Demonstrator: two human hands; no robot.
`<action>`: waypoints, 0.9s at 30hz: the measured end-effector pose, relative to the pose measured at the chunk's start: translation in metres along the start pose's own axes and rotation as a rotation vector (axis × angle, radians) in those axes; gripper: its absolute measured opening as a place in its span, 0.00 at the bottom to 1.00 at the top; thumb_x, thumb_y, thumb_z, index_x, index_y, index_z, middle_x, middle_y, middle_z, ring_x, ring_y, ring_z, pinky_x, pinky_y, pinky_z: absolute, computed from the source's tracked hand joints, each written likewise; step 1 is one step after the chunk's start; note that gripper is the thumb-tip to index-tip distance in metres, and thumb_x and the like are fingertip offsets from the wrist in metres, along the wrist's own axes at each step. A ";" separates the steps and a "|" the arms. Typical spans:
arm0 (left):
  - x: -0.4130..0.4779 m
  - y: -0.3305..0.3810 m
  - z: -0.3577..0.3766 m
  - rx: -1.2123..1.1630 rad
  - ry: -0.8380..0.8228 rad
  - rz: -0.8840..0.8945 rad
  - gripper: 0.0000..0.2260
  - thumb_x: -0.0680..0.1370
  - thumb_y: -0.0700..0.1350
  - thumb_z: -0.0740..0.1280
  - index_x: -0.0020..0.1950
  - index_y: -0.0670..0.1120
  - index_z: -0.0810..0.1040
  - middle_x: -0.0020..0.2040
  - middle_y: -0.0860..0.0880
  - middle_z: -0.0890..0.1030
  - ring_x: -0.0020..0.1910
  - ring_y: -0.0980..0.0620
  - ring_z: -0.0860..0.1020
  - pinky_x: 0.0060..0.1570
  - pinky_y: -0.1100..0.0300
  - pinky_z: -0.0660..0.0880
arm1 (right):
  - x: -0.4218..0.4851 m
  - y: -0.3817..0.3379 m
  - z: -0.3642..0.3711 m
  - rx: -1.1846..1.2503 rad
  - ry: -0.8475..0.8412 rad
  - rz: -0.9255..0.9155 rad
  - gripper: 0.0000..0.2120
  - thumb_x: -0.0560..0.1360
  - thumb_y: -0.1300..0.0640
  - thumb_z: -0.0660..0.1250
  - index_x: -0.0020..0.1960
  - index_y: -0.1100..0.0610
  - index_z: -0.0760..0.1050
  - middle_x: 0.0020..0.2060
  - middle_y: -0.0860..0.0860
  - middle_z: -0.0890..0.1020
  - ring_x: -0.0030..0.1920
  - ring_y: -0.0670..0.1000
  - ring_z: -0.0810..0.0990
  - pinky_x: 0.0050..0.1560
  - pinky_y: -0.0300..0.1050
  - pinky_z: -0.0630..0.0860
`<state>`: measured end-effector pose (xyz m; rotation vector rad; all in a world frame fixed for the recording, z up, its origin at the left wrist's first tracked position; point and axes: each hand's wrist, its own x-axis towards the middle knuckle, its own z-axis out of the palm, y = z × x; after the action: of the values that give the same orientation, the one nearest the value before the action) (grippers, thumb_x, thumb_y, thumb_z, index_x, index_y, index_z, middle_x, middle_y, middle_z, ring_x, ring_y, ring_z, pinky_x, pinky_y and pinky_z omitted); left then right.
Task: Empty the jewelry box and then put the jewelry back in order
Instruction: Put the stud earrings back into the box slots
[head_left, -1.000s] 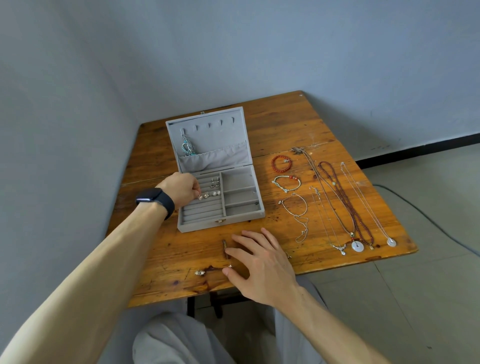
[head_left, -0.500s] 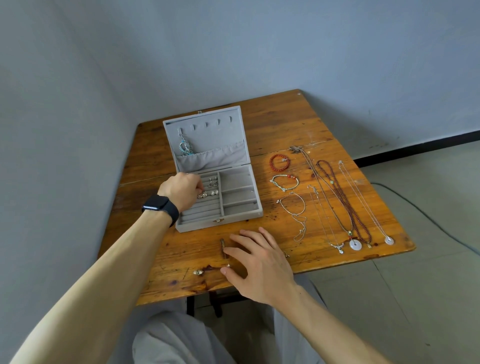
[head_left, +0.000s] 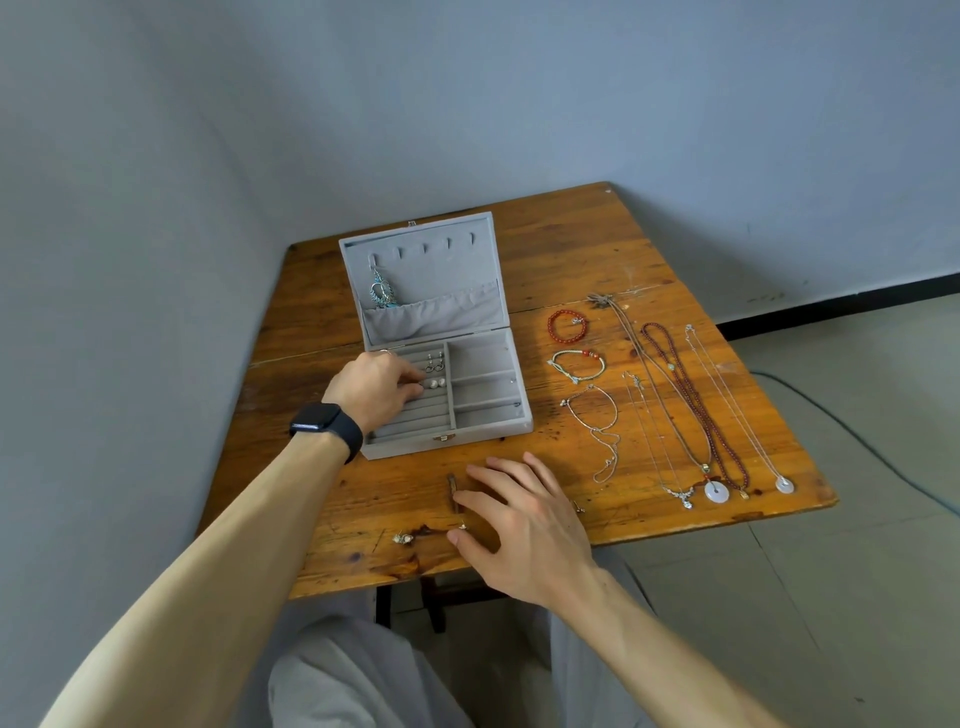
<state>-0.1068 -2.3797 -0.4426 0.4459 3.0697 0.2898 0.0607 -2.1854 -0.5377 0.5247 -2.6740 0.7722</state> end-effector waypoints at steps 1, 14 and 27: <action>0.000 0.000 0.000 0.006 -0.008 0.003 0.12 0.79 0.49 0.70 0.62 0.52 0.83 0.56 0.49 0.84 0.54 0.49 0.82 0.49 0.56 0.79 | 0.000 0.000 0.000 -0.005 -0.002 -0.004 0.20 0.77 0.37 0.63 0.61 0.47 0.81 0.67 0.47 0.78 0.71 0.49 0.71 0.78 0.55 0.56; -0.009 0.001 -0.002 -0.040 0.007 0.004 0.14 0.80 0.48 0.66 0.65 0.50 0.80 0.60 0.49 0.82 0.57 0.49 0.80 0.54 0.51 0.80 | 0.001 -0.002 -0.003 -0.066 -0.020 -0.065 0.17 0.78 0.39 0.62 0.58 0.48 0.80 0.64 0.49 0.80 0.69 0.52 0.74 0.76 0.55 0.59; -0.158 0.003 0.028 -0.502 0.336 -0.089 0.12 0.76 0.41 0.69 0.56 0.56 0.81 0.53 0.63 0.77 0.52 0.66 0.76 0.49 0.76 0.70 | 0.019 -0.032 0.004 0.003 -0.067 -0.188 0.15 0.76 0.44 0.65 0.58 0.50 0.80 0.58 0.46 0.81 0.64 0.48 0.74 0.66 0.49 0.71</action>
<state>0.0471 -2.4167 -0.4697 0.2522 3.1316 1.2032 0.0566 -2.2176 -0.5192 0.8021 -2.6355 0.7158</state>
